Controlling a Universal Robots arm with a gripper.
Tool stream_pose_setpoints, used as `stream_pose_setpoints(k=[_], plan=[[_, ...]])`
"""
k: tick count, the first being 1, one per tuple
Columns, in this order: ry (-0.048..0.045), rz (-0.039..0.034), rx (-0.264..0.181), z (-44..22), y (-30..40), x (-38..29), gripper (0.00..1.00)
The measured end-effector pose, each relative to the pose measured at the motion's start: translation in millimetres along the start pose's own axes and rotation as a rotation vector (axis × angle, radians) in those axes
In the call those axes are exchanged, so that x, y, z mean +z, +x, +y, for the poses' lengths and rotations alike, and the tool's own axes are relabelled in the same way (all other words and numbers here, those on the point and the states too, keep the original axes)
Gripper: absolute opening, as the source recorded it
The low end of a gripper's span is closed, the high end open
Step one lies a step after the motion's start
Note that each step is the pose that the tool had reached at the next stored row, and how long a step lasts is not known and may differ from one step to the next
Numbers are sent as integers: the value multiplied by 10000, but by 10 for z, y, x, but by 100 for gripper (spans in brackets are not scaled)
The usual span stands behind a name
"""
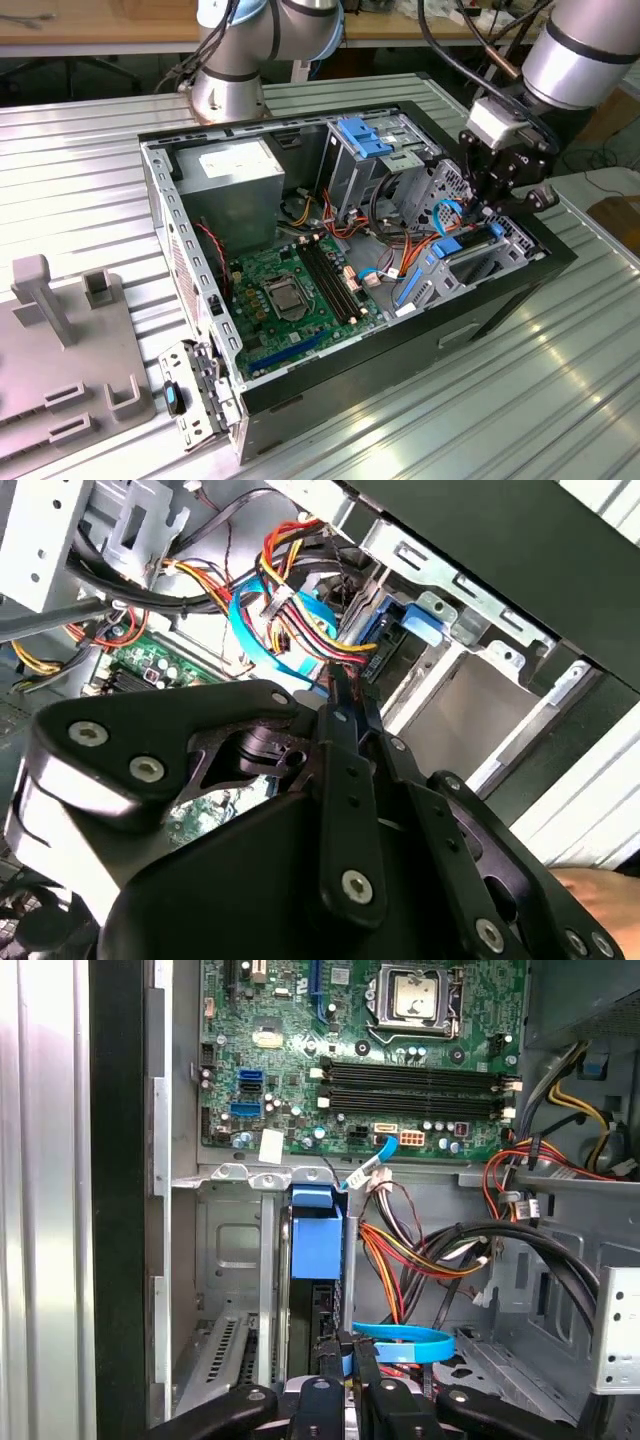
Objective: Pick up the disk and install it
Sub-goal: 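Insert the second disk wire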
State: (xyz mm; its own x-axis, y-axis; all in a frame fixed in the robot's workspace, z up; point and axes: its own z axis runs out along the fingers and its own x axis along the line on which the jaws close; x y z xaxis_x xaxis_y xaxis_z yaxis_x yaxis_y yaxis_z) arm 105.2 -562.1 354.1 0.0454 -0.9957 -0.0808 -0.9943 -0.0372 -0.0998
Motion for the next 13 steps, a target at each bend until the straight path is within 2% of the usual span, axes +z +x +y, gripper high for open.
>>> stream_pose_setpoints(k=[1,2,7,13], plan=[[53,-117,521,4,58,21,16],[67,-102,670,10,99,52,16],[66,-101,660,14,104,97,16],[67,-113,670,12,102,76,16]])
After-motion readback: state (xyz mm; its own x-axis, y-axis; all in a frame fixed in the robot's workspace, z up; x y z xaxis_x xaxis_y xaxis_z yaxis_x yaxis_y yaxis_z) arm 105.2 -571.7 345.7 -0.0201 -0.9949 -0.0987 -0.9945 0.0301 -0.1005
